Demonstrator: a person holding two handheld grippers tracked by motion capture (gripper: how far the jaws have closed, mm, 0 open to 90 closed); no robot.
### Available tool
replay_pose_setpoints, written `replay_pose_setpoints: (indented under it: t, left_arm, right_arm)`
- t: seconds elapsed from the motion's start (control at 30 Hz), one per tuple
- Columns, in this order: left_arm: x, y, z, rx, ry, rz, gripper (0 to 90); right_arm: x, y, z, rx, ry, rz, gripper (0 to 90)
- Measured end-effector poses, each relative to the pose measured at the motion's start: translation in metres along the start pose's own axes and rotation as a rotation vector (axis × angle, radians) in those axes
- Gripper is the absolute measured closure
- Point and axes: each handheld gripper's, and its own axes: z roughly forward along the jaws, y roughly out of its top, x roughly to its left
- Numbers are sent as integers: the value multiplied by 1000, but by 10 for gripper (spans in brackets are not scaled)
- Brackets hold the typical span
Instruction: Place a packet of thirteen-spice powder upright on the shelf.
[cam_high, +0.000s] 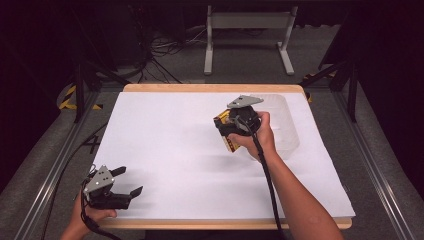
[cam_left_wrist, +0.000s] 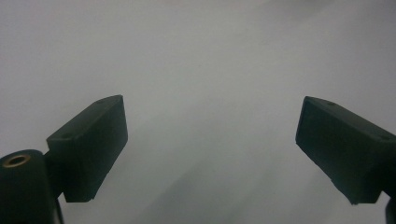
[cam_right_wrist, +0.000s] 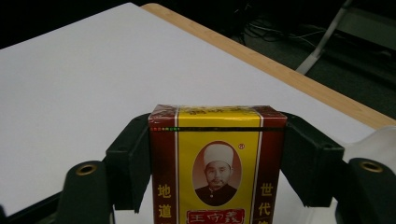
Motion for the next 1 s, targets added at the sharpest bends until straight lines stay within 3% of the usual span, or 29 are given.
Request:
replay_pose_setpoints:
  t: [0.53,1.0]
  left_arm:
    - [1,-1,0,5,-5,7,99]
    - [1,-1,-1,5,-4,7,99]
  right_arm:
    - [-39,-4,-2,-49,-90,65,324]
    - [-61,-18,-13,-28,-161,95,324]
